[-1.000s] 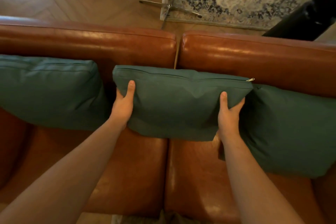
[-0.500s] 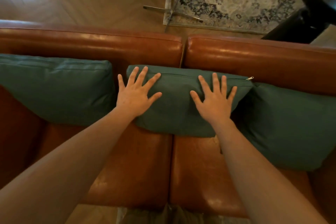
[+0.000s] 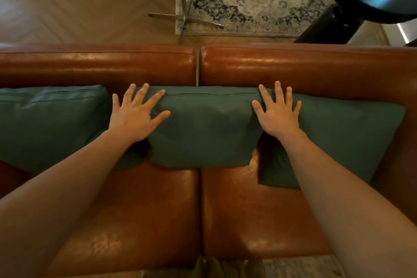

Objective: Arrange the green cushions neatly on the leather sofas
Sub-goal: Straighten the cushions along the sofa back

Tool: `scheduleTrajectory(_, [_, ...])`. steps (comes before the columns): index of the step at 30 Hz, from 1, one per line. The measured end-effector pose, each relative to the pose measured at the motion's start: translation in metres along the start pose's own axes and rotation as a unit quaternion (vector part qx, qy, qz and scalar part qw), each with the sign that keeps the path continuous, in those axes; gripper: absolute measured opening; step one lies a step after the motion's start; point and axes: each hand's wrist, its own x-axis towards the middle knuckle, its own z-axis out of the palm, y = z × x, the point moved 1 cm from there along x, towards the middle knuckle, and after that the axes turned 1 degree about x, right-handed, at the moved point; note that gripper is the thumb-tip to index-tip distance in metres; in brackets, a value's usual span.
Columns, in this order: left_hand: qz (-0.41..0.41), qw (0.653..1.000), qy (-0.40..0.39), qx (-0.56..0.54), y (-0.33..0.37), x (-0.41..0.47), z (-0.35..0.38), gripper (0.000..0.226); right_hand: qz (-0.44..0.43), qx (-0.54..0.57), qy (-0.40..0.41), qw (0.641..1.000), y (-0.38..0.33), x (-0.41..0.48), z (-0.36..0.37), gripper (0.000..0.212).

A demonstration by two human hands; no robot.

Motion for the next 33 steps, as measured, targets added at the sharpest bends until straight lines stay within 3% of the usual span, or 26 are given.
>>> scheduleTrajectory(7, [-0.142,0.975,0.065,-0.155,0.003,-0.013,0.006,0.084,0.058,0.158,0.080,0.983,0.025,-0.015,0.002,0.073])
scheduleTrajectory(11, [-0.092,0.977,0.133,-0.138,0.021,-0.033,0.004,0.075,0.042,0.144,0.101,0.984,0.023,-0.041,0.006,0.072])
scheduleTrajectory(19, [-0.003,0.989,0.080,-0.125,0.058,-0.077,-0.031,0.085,0.019,0.099,0.076,0.992,-0.025,-0.102,-0.028,0.075])
scheduleTrajectory(33, [0.100,0.980,0.109,-0.133,0.141,-0.173,-0.115,0.094,0.034,0.118,0.078,0.989,-0.027,-0.236,-0.077,0.080])
